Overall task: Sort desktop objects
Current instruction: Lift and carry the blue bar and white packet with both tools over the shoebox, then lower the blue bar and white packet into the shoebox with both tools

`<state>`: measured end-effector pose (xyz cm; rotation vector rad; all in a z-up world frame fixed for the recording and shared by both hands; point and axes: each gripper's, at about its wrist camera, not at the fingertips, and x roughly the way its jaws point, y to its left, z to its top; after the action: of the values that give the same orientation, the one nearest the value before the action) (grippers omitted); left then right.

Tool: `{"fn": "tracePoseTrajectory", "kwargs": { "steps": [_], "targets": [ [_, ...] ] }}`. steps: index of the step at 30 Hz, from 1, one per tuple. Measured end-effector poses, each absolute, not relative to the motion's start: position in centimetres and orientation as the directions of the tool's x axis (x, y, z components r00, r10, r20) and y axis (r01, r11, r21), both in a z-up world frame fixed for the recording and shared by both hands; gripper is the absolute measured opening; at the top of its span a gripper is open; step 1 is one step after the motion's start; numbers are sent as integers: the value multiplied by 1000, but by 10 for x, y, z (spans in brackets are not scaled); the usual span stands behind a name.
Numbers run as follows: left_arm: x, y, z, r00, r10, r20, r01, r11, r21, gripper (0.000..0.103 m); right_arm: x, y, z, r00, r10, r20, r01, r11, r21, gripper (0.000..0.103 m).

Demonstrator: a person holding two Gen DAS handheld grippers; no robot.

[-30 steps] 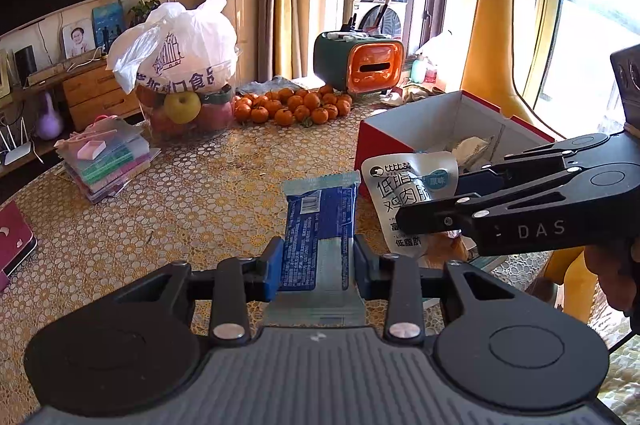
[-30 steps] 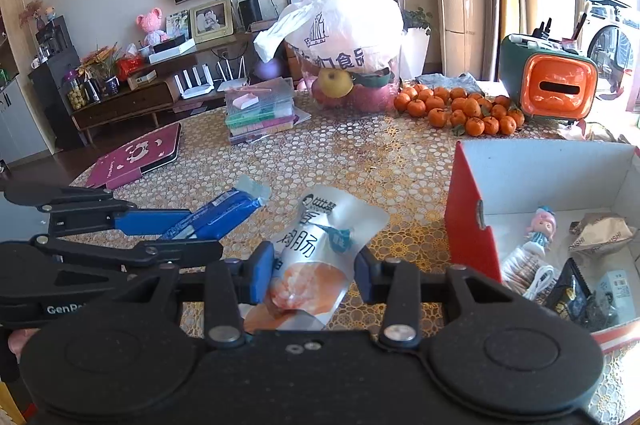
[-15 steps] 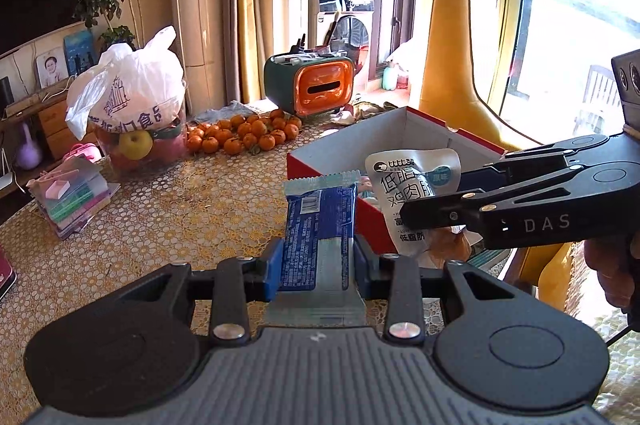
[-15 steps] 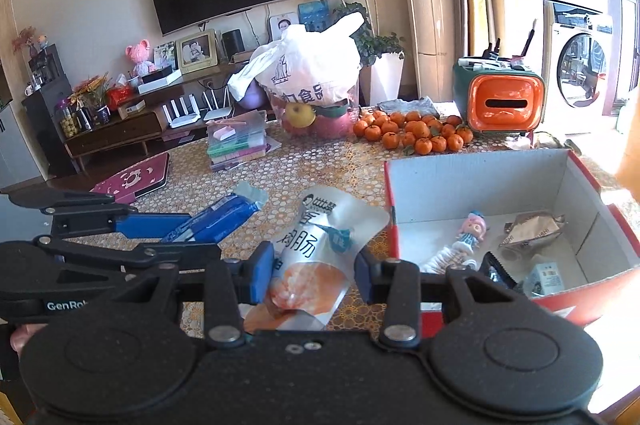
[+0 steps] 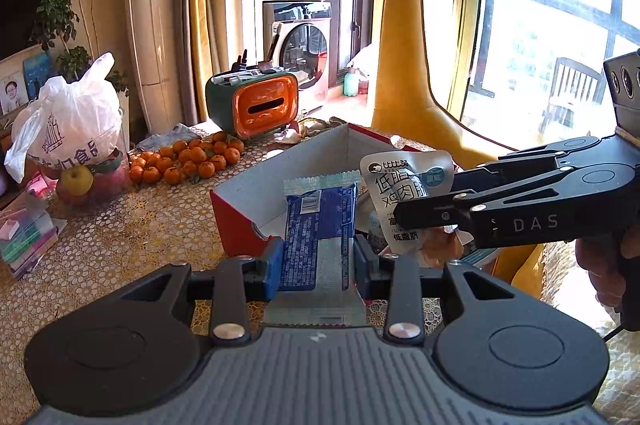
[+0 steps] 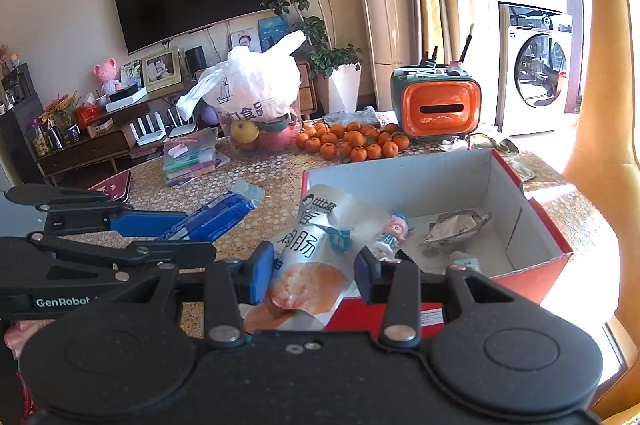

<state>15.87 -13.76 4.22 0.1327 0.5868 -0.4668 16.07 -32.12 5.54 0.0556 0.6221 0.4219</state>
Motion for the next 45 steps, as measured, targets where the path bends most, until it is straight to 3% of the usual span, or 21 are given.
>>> {"fn": "tracePoseTrajectory", "kwargs": {
  "steps": [27, 45],
  "targets": [
    [250, -206, 23, 691, -338, -639, 482, 874, 60, 34, 234, -390, 47, 767, 263, -585, -253, 962, 99, 41],
    [310, -233, -37, 635, -233, -737, 458, 881, 116, 34, 299, -394, -16, 665, 230, -710, -202, 971, 126, 41]
  ]
}}
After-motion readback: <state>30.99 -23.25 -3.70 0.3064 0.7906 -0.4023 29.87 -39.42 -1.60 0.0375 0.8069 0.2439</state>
